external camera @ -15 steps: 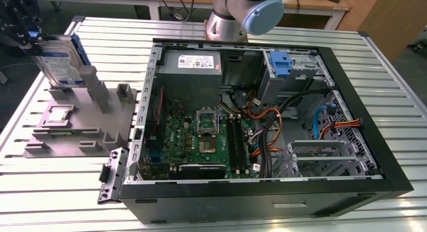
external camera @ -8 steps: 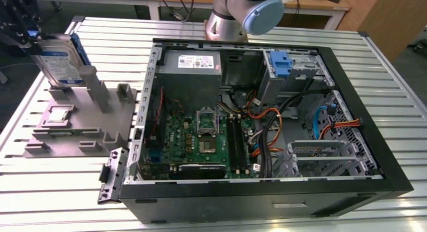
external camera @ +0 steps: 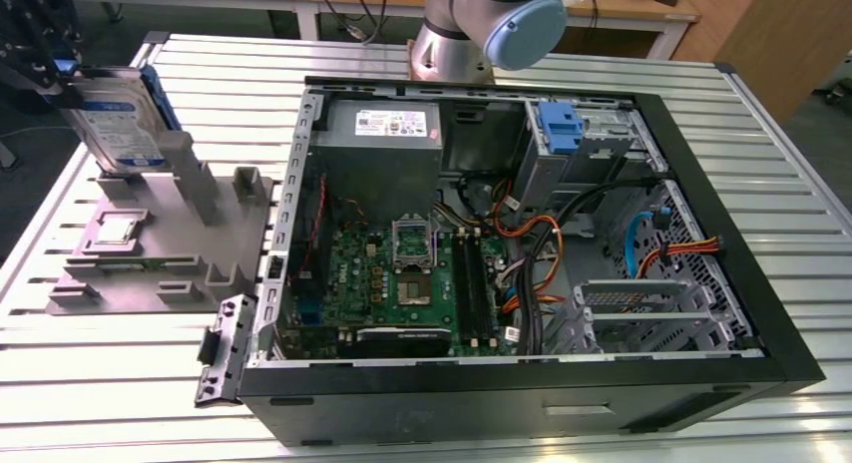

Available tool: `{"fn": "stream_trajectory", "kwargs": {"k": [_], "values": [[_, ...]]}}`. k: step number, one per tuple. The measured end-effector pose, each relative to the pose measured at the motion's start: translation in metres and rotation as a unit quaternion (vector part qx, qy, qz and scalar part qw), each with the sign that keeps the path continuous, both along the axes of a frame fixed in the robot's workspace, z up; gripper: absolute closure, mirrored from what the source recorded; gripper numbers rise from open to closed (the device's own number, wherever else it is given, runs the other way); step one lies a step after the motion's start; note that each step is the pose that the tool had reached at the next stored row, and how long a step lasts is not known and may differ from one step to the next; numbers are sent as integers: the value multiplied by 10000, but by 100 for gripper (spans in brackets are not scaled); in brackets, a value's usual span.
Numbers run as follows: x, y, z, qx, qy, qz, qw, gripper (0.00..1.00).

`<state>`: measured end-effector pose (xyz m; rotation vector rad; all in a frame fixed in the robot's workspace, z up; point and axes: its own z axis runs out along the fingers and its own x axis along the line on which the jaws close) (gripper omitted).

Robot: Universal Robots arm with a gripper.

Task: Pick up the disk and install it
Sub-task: 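Pick up the disk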

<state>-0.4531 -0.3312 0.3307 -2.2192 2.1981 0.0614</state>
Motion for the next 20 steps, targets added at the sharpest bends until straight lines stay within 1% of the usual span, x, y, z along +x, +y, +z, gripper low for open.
{"fn": "stream_trajectory", "kwargs": {"k": [20], "values": [[0, 0, 43, 0, 0, 0, 10000, 64]]}}
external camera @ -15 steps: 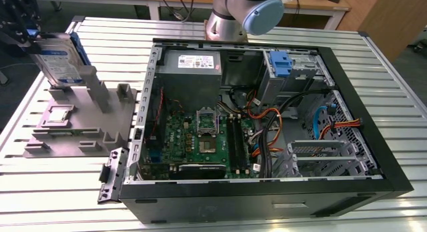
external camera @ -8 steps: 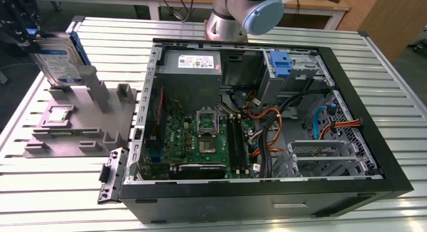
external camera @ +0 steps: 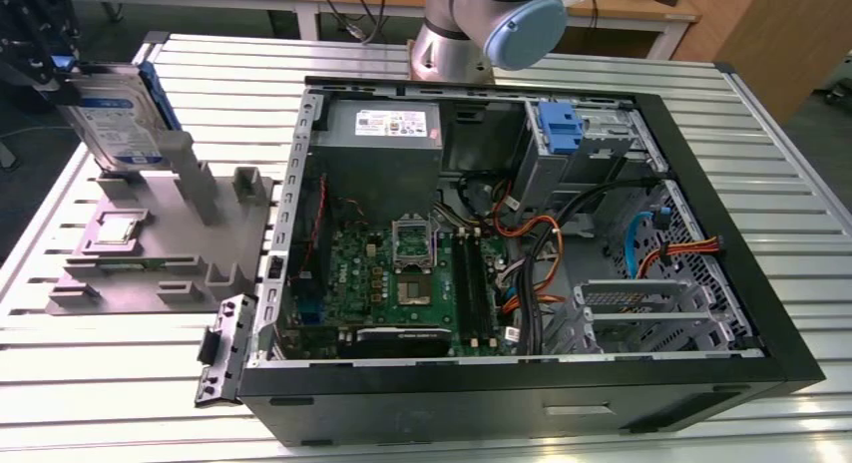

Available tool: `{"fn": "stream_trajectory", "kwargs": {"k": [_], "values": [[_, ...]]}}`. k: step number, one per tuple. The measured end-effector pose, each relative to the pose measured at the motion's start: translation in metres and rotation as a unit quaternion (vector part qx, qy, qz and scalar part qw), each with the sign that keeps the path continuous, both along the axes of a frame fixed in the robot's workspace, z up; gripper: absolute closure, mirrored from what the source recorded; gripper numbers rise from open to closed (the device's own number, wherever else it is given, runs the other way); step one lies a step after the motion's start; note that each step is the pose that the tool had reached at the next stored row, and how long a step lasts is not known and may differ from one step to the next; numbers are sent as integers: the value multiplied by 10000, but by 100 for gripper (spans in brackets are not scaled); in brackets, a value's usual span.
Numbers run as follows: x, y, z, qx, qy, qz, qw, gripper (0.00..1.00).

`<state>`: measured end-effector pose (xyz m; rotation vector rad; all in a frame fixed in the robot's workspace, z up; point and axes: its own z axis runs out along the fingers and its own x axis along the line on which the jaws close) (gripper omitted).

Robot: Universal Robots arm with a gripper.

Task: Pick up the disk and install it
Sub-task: 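Pick up the disk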

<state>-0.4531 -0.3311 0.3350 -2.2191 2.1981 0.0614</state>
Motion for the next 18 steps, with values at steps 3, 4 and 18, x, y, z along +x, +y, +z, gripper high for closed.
{"fn": "stream_trajectory", "kwargs": {"k": [3, 4, 18], "values": [[0, 0, 11, 0, 0, 0, 10000, 64], [0, 0, 22, -2, 0, 0, 10000, 64], [0, 0, 63, -5, 0, 0, 10000, 64]]}}
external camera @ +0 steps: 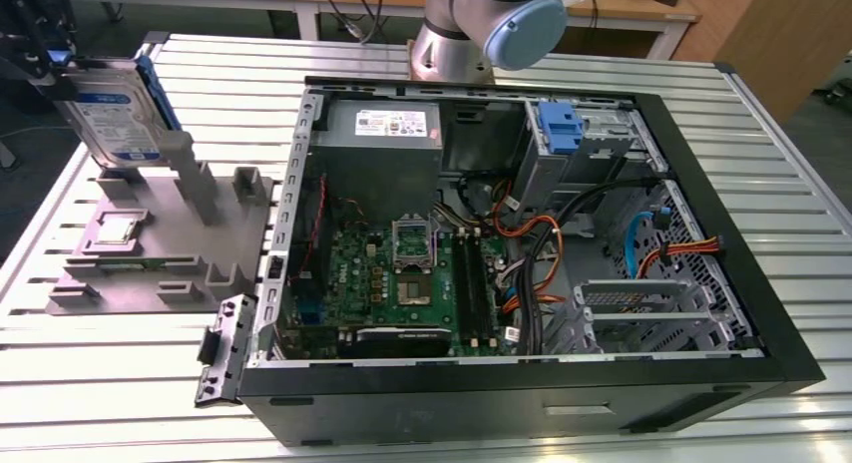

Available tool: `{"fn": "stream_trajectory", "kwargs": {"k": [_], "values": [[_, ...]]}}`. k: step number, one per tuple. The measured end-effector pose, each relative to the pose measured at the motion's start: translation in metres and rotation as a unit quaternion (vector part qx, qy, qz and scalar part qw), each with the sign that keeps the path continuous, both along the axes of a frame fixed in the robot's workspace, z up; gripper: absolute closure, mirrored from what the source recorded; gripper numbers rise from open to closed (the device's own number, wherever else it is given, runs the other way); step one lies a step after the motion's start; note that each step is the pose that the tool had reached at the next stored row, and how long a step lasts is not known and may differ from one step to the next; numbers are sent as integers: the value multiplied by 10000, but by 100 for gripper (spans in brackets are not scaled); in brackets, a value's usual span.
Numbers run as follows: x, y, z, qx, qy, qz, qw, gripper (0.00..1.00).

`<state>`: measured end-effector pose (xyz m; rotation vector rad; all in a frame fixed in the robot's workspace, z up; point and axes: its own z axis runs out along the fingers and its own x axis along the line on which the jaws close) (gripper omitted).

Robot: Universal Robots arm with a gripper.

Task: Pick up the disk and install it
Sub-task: 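Pick up the disk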

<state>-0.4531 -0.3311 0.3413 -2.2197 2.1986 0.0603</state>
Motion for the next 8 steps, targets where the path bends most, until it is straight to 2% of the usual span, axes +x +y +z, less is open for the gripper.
{"fn": "stream_trajectory", "kwargs": {"k": [8], "values": [[0, 0, 13, 0, 0, 0, 10000, 64]]}}
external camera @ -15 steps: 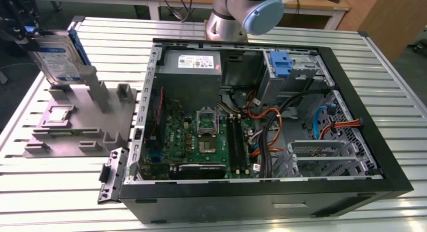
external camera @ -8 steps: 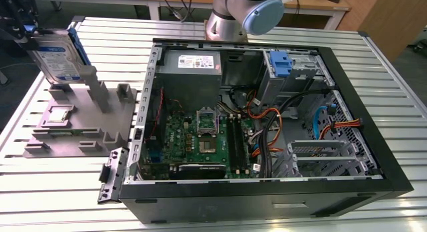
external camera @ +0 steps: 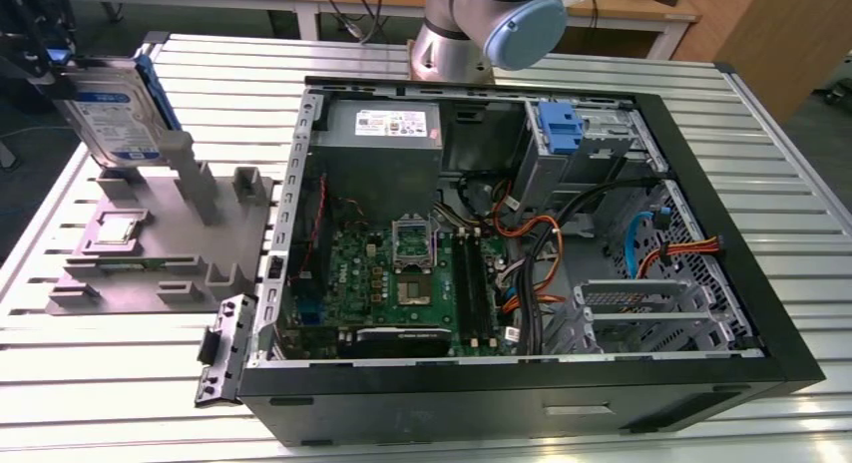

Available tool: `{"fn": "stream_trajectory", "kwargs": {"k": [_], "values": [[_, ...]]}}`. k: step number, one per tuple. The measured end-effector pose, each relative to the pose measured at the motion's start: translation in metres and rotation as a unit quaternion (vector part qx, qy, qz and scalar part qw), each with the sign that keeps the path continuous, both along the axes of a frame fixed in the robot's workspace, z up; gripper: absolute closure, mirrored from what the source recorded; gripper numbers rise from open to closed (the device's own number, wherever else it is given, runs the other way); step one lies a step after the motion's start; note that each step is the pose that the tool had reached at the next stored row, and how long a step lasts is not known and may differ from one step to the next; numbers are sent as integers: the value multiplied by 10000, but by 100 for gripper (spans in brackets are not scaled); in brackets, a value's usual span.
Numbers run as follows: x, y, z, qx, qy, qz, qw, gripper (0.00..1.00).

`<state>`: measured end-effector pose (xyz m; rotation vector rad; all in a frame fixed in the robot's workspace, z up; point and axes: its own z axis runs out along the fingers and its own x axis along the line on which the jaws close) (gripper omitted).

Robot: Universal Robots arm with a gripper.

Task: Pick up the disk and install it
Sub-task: 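Pick up the disk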

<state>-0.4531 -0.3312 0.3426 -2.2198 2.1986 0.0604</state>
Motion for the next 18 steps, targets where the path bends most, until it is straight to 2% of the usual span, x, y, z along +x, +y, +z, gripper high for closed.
{"fn": "stream_trajectory", "kwargs": {"k": [3, 5, 13, 18], "values": [[0, 0, 4, 0, 0, 0, 10000, 64], [0, 0, 89, -7, 0, 0, 10000, 64], [0, 0, 101, -12, 1, 0, 10000, 64], [0, 0, 147, -12, 1, 0, 10000, 64]]}}
